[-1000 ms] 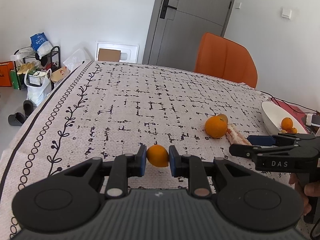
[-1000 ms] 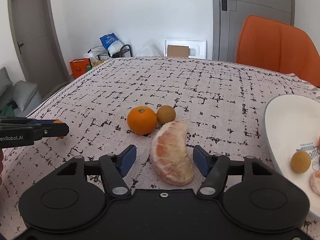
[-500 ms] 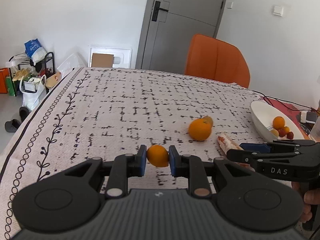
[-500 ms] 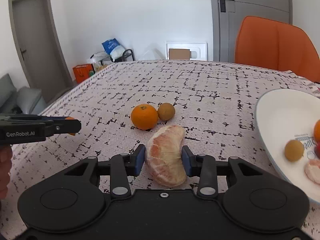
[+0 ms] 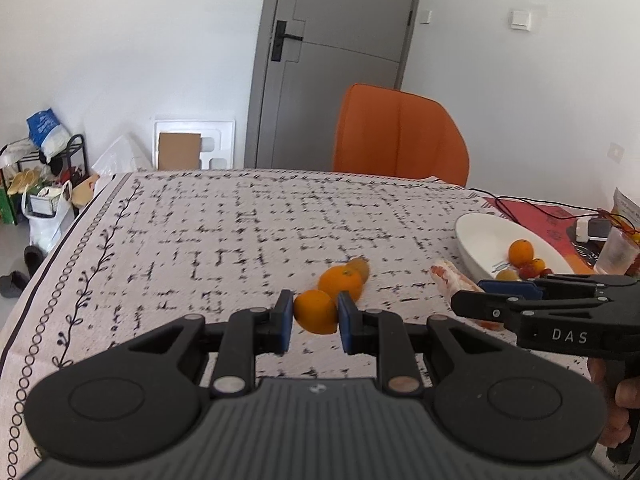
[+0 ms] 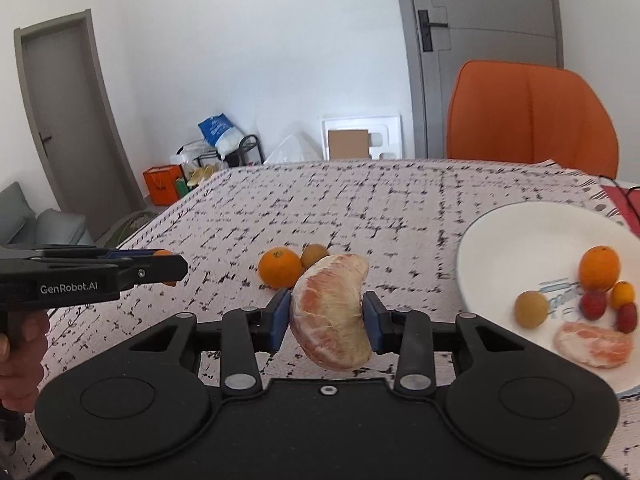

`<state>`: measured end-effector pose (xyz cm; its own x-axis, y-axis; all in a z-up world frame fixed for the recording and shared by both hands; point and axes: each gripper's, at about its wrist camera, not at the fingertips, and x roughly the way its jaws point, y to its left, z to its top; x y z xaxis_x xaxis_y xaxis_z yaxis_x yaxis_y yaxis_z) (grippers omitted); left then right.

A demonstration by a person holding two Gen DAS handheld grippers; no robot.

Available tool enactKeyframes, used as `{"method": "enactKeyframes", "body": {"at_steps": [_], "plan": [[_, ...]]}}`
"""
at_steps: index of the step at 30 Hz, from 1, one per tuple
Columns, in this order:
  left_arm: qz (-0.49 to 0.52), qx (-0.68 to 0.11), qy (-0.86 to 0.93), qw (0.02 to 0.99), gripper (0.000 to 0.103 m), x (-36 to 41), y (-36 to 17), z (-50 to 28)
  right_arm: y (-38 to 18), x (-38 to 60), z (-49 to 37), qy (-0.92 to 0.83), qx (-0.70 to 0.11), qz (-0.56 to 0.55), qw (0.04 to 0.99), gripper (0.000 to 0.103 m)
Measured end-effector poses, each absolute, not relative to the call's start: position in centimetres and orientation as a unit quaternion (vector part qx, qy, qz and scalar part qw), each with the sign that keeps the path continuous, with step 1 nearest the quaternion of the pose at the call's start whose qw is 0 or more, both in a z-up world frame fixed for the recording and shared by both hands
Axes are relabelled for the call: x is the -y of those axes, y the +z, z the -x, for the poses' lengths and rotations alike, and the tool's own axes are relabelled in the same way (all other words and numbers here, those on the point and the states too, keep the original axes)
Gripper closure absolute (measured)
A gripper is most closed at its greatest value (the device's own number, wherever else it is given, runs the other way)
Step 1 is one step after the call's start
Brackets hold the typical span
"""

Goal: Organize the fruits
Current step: 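Carry the mandarin in the left gripper while the right gripper carries the pomelo segment to the plate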

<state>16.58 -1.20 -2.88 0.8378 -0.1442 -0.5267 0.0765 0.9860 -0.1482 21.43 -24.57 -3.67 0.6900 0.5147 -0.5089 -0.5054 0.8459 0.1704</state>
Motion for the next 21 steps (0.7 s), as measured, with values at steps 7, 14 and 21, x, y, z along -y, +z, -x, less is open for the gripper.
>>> {"method": "enactKeyframes", "body": {"at_steps": [7,14,21], "plan": [[0.049,-0.271,-0.069,0.959,0.081,2.6,-1.9,-16.9,-2.4,25.9,-20.9,0.271,-0.260,-0.013,0.927,0.066],[0.033,-0.263,-0.084,0.960,0.081,4.0,-1.1,-17.5,-2.1,27.4,-20.8,0.258,-0.253,-0.020,0.932,0.066],[0.016,-0.258,-0.105,0.960,0.081,6.3,-0.6,-18.5,-2.3,29.6,-20.9,0.234,-0.251,-0.031,0.939,0.066]]}}
